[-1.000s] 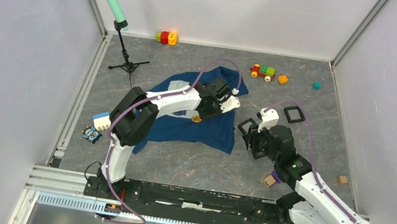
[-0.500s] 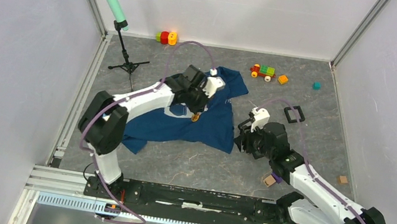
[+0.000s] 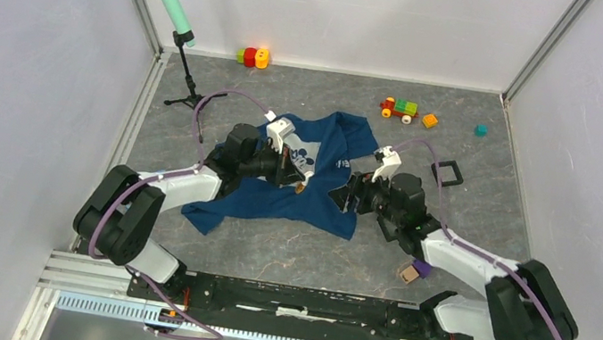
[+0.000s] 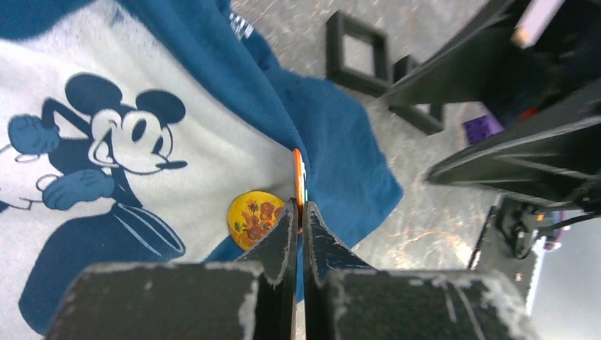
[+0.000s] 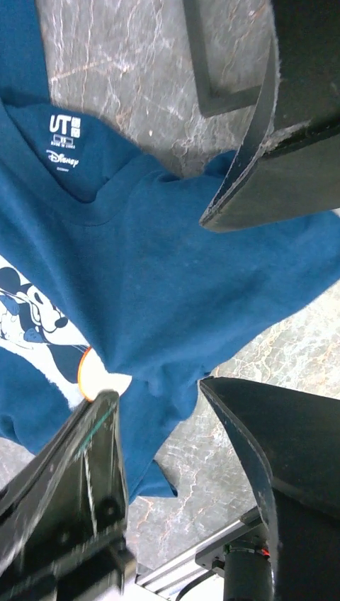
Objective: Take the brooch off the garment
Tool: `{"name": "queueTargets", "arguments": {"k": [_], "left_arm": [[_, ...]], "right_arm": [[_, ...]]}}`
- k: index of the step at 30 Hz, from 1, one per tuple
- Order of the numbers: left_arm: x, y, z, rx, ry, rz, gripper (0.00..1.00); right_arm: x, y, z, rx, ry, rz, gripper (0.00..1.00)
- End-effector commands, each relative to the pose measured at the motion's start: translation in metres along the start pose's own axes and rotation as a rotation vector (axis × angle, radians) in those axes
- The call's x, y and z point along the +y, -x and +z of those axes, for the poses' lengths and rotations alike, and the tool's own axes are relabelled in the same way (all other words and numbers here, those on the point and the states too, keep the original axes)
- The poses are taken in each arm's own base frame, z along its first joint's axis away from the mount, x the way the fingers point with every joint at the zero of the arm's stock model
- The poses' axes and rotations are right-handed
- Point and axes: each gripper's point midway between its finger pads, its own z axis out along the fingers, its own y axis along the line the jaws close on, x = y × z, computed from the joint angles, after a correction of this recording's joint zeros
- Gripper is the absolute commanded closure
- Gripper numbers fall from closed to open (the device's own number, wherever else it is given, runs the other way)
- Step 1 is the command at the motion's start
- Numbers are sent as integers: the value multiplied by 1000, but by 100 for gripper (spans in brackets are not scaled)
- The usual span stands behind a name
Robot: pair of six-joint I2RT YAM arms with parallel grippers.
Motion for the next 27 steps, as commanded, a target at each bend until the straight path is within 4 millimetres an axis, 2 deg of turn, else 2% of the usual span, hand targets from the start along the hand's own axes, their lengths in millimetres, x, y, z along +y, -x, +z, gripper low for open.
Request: {"name": "queueTargets", "arguments": {"k": [1, 2, 6, 11, 14, 17, 20, 23, 27], "left_arm": [[-46, 47, -7, -106, -176, -18, 98], [-48, 45, -7, -88, -184, -43, 98], [-57, 38, -12, -71, -222, -175, 98], [-53, 34, -17, -46, -262, -337, 98], [-51, 34, -19, -21, -284, -445, 98], [-52, 35, -21, -27, -318, -500, 98], [-61, 41, -24, -52, -389, -540, 98], [-66, 41, -24, -47, -439, -583, 98], [-66, 42, -23, -58, -464, -607, 98]], "right_arm": [[26, 26, 24, -34, 126, -49, 21], [23, 20, 29, 0, 118, -53, 21], [28, 17, 36, 10, 158, -30, 22], [33, 23, 31, -58, 167, 101, 22], [39, 29, 21, -139, 203, 221, 22], [43, 39, 13, -212, 236, 298, 25], [37, 40, 14, -225, 206, 346, 25], [44, 47, 11, -263, 242, 378, 25], [48, 50, 20, -243, 219, 369, 24]]}}
